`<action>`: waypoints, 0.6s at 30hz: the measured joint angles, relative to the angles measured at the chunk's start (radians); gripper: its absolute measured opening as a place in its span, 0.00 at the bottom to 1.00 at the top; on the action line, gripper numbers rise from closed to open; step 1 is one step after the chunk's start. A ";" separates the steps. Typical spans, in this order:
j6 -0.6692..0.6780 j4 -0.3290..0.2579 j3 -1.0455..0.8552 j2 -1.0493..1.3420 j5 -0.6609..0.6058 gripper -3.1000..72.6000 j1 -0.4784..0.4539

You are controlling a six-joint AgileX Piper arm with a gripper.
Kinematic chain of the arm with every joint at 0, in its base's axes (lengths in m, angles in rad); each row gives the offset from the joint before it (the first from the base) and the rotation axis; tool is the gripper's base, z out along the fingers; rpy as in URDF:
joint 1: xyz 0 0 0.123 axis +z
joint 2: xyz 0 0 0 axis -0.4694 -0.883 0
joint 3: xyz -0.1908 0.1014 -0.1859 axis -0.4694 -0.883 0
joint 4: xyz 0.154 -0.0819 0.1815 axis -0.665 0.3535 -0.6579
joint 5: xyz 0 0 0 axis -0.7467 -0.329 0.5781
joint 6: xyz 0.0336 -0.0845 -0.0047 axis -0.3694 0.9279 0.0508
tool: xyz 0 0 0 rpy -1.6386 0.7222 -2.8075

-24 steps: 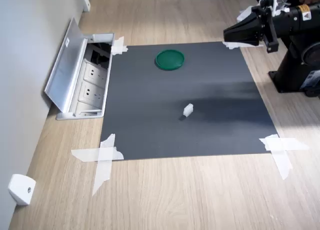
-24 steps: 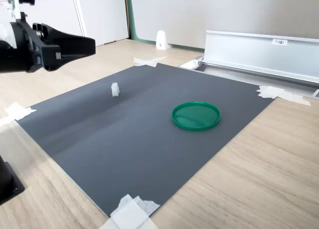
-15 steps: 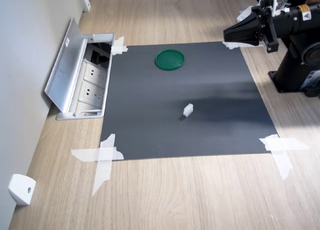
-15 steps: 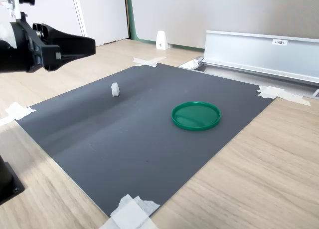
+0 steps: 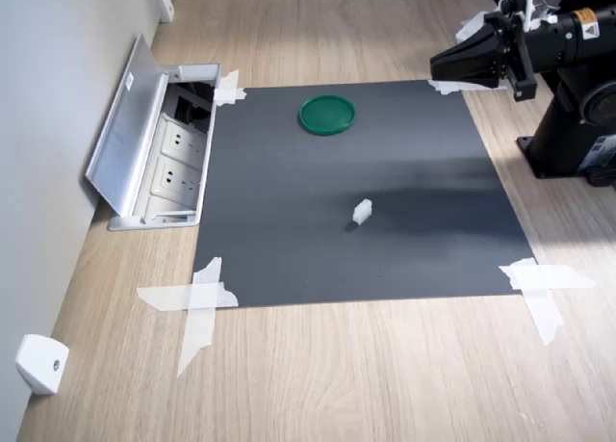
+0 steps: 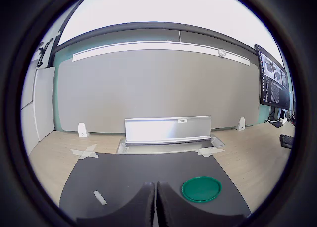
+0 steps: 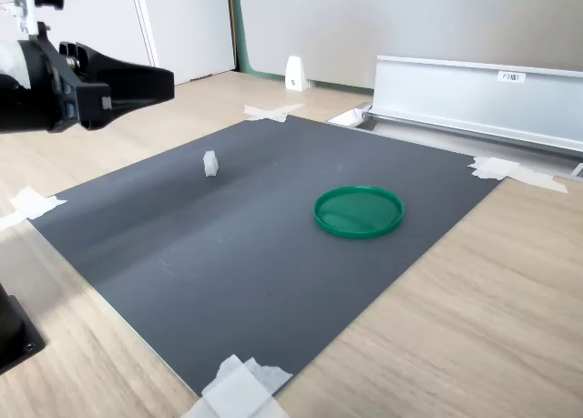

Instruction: Grasp a white terminal and put it on the green lid.

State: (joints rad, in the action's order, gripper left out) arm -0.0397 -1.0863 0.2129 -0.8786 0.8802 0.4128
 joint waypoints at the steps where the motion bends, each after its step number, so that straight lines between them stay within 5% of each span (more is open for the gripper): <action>1: 0.000 0.000 0.000 0.000 0.000 0.03 0.000; 12: 0.055 -0.002 0.000 -0.018 -0.013 0.03 0.001; 18: 0.141 -0.007 0.097 -0.120 -0.137 0.03 0.001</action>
State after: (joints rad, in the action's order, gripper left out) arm 0.1008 -1.0935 0.3099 -0.9988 0.7437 0.4138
